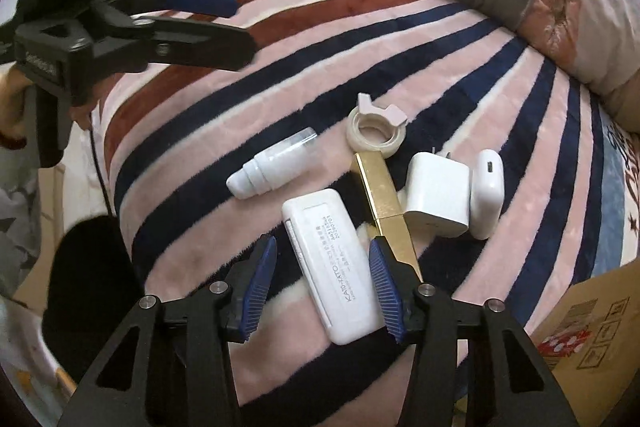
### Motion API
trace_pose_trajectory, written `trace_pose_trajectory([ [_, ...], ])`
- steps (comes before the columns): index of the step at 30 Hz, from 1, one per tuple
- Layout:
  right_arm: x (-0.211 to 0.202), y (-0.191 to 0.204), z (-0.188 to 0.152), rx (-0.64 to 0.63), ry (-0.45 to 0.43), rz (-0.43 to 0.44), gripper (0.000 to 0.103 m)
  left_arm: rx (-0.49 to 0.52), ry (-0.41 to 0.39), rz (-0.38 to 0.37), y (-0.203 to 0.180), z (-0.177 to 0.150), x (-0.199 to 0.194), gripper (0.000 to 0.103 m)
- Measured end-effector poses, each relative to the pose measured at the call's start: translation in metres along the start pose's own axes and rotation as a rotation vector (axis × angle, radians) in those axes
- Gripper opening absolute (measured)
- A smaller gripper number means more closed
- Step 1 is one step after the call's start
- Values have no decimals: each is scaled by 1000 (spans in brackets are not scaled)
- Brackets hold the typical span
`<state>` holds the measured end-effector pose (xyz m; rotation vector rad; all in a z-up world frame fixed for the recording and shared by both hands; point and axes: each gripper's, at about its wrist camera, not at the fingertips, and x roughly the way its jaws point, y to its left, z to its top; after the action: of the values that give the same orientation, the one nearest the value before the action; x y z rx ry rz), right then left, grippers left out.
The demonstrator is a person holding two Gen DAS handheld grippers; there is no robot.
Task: Organize rigid objects
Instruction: 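Grasp the white rectangular box with the right gripper, then drop the white box into the cardboard box while the left gripper grasps the spray bottle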
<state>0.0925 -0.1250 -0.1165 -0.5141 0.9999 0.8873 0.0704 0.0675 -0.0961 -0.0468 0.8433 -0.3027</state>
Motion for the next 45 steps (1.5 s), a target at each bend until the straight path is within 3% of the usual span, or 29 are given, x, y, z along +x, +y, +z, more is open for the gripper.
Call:
trace_pose_trajectory([
  [2,-3,2,1,13,11,50,51,-27,-5,-21,1,-2,4,102],
  [5,-5,-1,1,56,16,145,50,-26,15,-8,1,-6,7,102],
  [8,3,1,-2,23,45,30,48,-33,42,25,2,-5,9,102],
  [10,10,6,-7,-3,65,18,48,-36,58,19,1,-5,11,102],
  [11,9,7,-9,11,53,28,39,-34,62,14,1,-7,11,102],
  [13,3,6,-8,40,19,29,31,-26,70,9,0,-9,10,102],
  [17,-25,23,-3,33,-73,-56,31,-46,71,-22,1,-11,6,102],
  [21,-102,40,9,59,-258,-116,31,-34,80,-50,-5,-13,4,100],
  [25,-184,31,12,131,-431,-184,31,-19,123,-83,-22,-20,16,83],
  [27,-211,16,10,164,-448,-227,31,-15,139,-89,-29,-22,25,67],
  [28,-222,2,6,200,-454,-263,31,-16,153,-84,-33,-24,31,53],
  [29,-227,-13,4,251,-439,-308,31,-14,162,-78,-36,-25,35,46],
  [30,-229,-33,-3,304,-392,-341,31,-8,172,-67,-40,-25,41,45],
  [33,-219,-76,-19,389,-259,-367,31,15,184,-29,-50,-27,51,36],
  [34,-211,-88,-26,419,-205,-390,31,25,184,-3,-53,-27,53,28],
  [35,-203,-101,-29,440,-169,-394,31,31,180,21,-55,-27,55,22],
  [37,-191,-115,-37,482,-122,-353,31,28,179,28,-53,-26,56,22],
  [40,-180,-121,-43,517,-95,-314,33,28,179,41,-55,-26,56,22],
  [43,-183,-112,-47,504,-108,-359,53,28,174,45,-55,-23,49,22],
  [45,-189,-107,-44,482,-148,-360,54,31,153,46,-55,-17,38,22],
])
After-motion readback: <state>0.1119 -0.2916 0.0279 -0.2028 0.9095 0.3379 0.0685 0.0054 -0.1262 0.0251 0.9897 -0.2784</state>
